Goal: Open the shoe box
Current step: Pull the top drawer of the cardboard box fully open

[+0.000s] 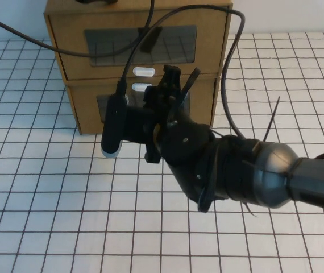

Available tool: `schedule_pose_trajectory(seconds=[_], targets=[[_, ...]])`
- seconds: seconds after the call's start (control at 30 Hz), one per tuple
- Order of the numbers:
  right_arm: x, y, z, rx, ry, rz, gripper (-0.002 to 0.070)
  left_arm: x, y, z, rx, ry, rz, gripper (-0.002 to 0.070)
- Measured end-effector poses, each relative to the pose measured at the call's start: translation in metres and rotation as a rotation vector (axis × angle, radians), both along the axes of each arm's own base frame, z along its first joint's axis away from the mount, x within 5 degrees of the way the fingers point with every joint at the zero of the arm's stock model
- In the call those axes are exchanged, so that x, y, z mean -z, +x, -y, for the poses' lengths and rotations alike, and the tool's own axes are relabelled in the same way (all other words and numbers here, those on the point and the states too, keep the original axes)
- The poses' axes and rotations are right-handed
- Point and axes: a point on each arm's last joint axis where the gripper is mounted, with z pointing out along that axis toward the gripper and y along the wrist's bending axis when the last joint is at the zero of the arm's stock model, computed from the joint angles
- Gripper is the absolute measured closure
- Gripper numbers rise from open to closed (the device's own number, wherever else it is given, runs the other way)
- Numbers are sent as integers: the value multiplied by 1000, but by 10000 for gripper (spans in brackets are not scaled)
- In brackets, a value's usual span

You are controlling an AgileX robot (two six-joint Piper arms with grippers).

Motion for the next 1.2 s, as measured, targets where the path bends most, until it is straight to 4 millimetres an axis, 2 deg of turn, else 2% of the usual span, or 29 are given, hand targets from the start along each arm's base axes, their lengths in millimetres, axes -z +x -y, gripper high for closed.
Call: schedule_pose_trajectory(seconds=[0.23, 0.47, 0.77, 1.2], targets=[[12, 15, -10, 36, -18, 24, 415, 0, 0, 0, 0, 0, 0, 677], [1, 33, -8, 73, 19, 54, 415, 0, 0, 0, 0, -1, -3, 677], [-18, 50, -5, 21, 90, 59, 415, 0, 0, 0, -7, -7, -13, 677], [-18, 55, -5, -36, 106, 39, 460, 1, -1, 0, -7, -9, -32, 677]])
